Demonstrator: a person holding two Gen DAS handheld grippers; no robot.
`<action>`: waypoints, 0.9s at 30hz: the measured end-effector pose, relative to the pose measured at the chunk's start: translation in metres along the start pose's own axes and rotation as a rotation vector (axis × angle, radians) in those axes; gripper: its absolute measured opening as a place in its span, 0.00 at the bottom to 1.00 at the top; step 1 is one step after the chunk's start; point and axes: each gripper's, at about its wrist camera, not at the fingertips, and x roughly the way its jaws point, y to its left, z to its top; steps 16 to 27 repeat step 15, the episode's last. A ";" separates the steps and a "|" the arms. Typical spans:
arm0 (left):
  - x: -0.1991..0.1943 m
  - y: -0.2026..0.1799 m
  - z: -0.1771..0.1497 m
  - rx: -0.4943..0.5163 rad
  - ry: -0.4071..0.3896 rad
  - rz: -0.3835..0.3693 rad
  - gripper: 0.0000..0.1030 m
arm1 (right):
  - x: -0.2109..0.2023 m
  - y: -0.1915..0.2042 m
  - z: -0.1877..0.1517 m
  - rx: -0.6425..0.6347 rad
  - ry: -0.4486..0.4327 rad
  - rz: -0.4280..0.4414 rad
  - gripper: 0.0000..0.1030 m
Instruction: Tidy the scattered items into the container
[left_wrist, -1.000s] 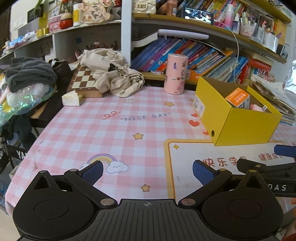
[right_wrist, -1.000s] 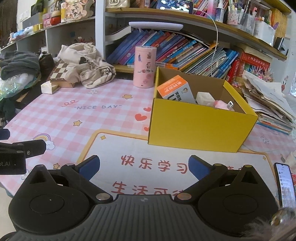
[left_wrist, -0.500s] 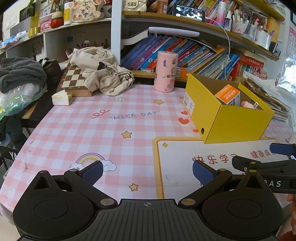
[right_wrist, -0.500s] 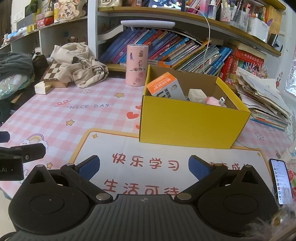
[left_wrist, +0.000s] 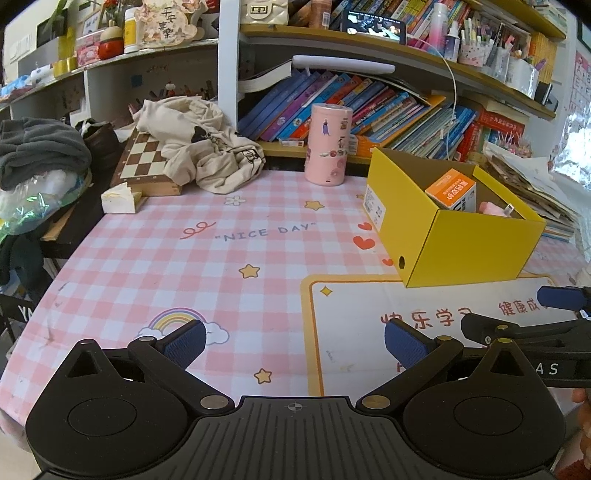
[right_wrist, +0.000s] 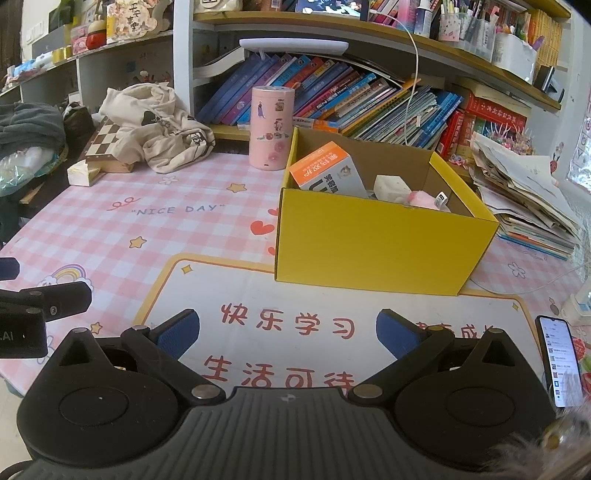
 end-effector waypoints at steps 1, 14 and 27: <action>0.000 0.000 0.000 -0.002 0.000 -0.001 1.00 | 0.000 0.000 0.000 0.000 0.001 0.000 1.00; 0.003 -0.005 0.001 -0.035 0.008 -0.037 1.00 | 0.006 -0.003 0.000 -0.024 0.026 0.012 1.00; 0.004 -0.004 0.002 -0.046 0.006 -0.039 1.00 | 0.007 -0.004 0.000 -0.029 0.031 0.015 1.00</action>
